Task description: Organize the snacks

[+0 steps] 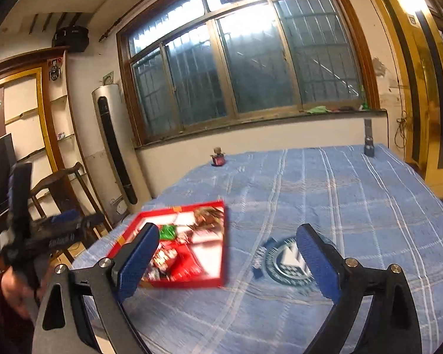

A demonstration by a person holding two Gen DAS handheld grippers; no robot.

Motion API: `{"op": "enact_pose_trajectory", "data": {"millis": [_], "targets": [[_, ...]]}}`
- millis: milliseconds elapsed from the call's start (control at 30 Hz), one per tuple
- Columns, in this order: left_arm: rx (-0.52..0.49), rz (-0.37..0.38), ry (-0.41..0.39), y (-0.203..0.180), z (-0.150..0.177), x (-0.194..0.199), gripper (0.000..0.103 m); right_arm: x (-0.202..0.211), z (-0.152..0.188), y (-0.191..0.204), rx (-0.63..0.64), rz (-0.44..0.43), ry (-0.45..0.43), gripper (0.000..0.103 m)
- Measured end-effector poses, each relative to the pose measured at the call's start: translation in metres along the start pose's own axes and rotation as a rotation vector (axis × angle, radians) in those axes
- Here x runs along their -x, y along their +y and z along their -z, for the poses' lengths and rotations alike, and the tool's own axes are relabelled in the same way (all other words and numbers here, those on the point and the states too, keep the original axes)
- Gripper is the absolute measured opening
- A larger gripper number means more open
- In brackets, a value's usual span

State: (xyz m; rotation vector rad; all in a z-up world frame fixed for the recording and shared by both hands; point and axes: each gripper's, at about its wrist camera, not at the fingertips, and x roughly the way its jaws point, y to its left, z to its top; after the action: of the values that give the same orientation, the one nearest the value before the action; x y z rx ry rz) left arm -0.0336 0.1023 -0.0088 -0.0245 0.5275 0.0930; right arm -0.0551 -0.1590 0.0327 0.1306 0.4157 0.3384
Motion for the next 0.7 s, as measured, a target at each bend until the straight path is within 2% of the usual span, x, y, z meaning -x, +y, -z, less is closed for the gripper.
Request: {"op": "enact_pose_trajectory", "data": {"millis": [200, 300, 500, 700], "targets": [[-0.019, -0.018, 0.007, -0.001, 0.0, -0.001, 0.084, -0.026, -0.003, 0.038, 0.104, 0.054, 0.037, 0.1], [-0.015, -0.015, 0.005, 0.003, 0.004, -0.002, 0.084, -0.038, 0.003, 0.047, 0.116, 0.066, 0.055, 0.1], [-0.016, -0.025, 0.008, 0.008, 0.008, -0.005, 0.084, -0.048, 0.011, 0.037, 0.061, 0.058, 0.078, 0.101], [-0.009, -0.012, 0.013, 0.013, 0.011, -0.008, 0.084, -0.049, 0.017, 0.034, 0.067, 0.058, 0.082, 0.101]]}}
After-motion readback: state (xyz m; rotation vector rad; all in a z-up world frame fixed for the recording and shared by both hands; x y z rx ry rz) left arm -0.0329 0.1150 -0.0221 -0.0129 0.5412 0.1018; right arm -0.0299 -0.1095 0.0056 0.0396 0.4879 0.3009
